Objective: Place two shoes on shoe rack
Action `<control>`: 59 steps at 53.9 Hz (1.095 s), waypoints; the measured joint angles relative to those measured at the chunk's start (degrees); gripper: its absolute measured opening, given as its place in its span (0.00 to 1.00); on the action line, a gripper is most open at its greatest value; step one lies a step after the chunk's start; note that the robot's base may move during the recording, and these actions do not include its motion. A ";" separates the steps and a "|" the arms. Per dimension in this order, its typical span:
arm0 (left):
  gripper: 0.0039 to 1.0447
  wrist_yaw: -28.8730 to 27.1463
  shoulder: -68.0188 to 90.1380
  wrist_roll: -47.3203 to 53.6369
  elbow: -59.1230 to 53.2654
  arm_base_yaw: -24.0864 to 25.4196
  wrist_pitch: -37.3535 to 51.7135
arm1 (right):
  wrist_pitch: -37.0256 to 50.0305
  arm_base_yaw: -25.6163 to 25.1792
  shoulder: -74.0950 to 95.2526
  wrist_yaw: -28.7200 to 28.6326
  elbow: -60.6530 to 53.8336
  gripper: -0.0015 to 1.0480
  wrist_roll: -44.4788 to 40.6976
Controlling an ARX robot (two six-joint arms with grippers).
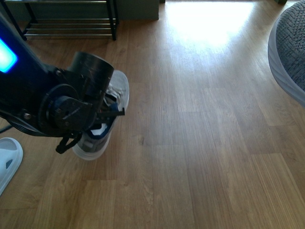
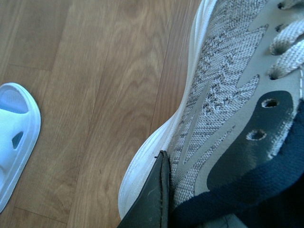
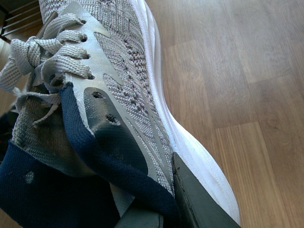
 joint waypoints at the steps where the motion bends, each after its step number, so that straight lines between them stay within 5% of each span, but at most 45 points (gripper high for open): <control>1: 0.01 -0.02 -1.68 -0.50 -1.25 -0.09 0.68 | 0.00 0.00 0.00 0.00 0.00 0.01 0.00; 23: 0.01 -3.63 -38.14 -7.23 -27.43 -2.62 5.53 | 0.00 0.00 0.00 0.00 0.00 0.01 -0.02; 40: 0.01 -16.33 -76.91 -7.52 -42.16 -9.92 -11.61 | 0.00 0.00 0.00 0.00 0.00 0.01 0.00; 59: 0.01 -16.33 -80.24 -7.37 -42.27 -10.60 -12.15 | 0.00 0.00 0.00 0.02 0.00 0.01 0.00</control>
